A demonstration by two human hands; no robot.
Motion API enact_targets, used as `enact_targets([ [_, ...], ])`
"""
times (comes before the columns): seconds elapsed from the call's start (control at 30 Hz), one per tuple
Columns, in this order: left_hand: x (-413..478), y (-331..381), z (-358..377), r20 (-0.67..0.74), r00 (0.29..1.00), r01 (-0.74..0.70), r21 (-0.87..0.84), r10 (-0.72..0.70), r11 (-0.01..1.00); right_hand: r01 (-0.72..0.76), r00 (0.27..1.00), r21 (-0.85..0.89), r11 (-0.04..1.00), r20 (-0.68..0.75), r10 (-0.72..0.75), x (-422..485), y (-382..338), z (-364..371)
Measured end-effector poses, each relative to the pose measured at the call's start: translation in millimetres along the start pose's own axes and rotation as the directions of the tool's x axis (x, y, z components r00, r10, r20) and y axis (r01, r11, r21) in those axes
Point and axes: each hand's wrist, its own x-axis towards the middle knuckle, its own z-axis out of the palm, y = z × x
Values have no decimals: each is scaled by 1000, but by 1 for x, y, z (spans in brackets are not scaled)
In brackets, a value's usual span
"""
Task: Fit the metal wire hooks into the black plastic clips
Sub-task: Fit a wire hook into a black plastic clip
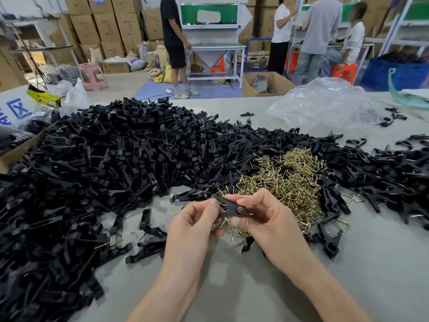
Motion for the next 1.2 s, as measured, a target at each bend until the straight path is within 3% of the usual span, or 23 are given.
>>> enact_targets([
  [0.2, 1, -4, 1, 34, 999, -27, 88, 24, 996, 25, 1000, -71, 997, -12, -26, -1, 2, 2],
  [0.37, -4, -10, 3, 205, 978, -107, 281, 49, 954, 14, 1000, -236, 972, -15, -19, -3, 1, 4],
  [0.47, -1, -12, 2, 264, 964, -103, 310, 19, 945, 13, 1000, -324, 946, -7, -16, -5, -2, 5],
  [0.67, 7, -18, 7, 226, 974, -52, 267, -11, 962, 157, 982, -359, 920, 154, -107, -7, -1, 18],
  [0.87, 3, -23, 15, 99, 995, -11, 231, -12, 973, 235, 972, -511, 827, 150, -183, -7, 9, 17],
  [1.2, 4, -25, 12, 37, 999, -13, 295, 3, 955, 237, 971, -549, 802, 118, -206, -9, 9, 22],
])
